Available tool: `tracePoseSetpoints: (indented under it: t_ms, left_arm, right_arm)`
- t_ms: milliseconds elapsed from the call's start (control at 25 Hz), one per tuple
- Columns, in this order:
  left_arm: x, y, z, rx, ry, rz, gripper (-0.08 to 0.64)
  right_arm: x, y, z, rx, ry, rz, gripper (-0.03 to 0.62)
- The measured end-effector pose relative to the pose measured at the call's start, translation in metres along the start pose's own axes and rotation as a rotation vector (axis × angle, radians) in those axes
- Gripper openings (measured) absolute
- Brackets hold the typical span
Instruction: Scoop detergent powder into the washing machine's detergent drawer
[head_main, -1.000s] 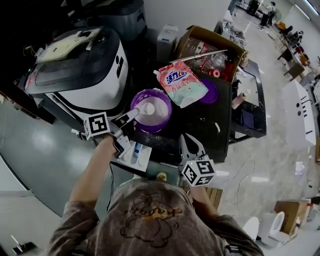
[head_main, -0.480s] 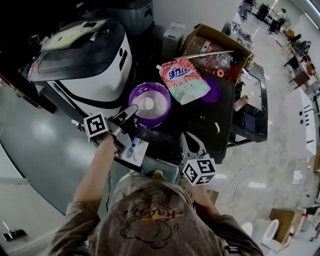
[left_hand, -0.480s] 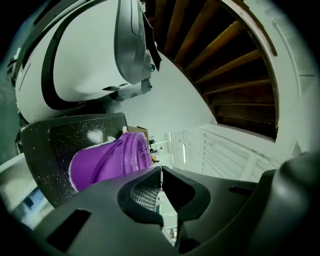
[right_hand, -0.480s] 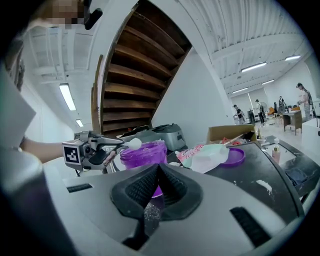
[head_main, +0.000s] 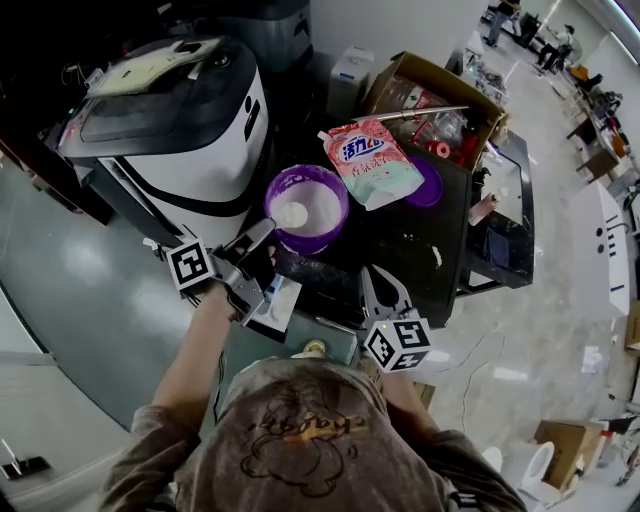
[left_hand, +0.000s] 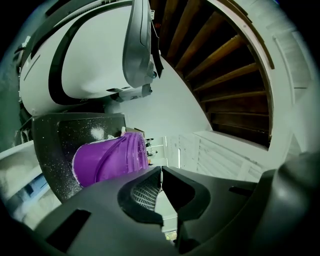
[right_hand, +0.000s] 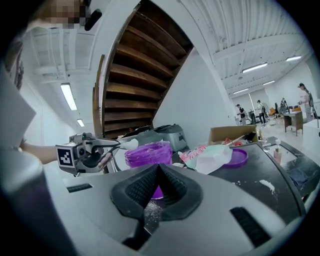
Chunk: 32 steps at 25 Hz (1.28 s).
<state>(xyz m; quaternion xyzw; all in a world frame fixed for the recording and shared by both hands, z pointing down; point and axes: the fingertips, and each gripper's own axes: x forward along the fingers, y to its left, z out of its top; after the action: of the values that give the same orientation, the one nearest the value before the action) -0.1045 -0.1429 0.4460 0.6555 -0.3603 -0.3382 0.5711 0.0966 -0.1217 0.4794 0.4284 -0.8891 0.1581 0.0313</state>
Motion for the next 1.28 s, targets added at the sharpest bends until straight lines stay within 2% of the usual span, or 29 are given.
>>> tracePoseSetpoints:
  t_ms: [800,1280]
  left_arm:
    - [-0.079,-0.012,0.015,0.014,-0.052,0.018,0.023]
    - [-0.116,-0.004,0.015,0.045,-0.080,0.075,0.023]
  right_arm:
    - [0.010,0.073,-0.010,0.006,0.025,0.078,-0.006]
    - [0.023,0.105,-0.020,0.003,0.052,0.148,-0.006]
